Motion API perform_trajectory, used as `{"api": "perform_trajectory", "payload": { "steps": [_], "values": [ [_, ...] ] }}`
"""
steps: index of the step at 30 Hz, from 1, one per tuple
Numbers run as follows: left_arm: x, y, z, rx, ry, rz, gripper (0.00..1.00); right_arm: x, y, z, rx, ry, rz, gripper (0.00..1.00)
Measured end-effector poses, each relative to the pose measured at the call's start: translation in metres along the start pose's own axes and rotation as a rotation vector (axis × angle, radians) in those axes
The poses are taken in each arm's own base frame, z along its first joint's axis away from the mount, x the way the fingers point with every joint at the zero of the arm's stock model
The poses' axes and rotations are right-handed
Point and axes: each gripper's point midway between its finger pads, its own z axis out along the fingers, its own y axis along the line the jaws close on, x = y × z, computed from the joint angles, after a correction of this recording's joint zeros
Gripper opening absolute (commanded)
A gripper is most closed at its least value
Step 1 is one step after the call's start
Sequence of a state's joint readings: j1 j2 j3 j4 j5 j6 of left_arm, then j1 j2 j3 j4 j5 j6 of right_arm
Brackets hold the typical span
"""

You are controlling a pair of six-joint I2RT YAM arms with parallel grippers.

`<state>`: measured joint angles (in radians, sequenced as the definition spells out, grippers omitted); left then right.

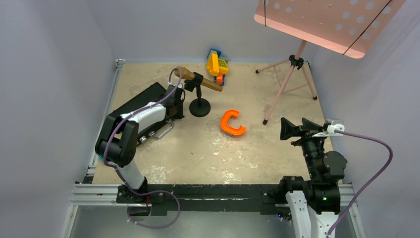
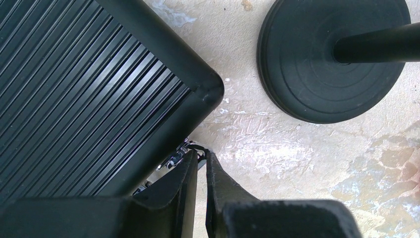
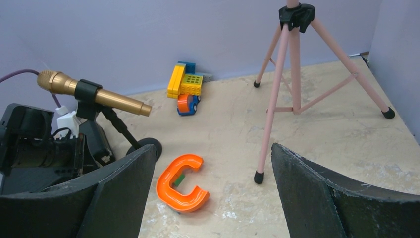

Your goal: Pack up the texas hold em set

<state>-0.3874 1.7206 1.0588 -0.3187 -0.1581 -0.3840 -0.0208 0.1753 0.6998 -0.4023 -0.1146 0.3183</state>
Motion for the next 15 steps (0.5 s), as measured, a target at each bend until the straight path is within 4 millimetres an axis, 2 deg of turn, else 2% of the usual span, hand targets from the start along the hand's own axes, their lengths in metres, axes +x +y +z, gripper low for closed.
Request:
{"api": "perform_trajectory", "payload": {
  "steps": [15],
  "values": [
    [-0.0007, -0.0007, -0.0007, -0.005, -0.021, 0.005, 0.18, 0.0009, 0.0001, 0.0002, -0.001, 0.002, 0.003, 0.9]
  ]
}}
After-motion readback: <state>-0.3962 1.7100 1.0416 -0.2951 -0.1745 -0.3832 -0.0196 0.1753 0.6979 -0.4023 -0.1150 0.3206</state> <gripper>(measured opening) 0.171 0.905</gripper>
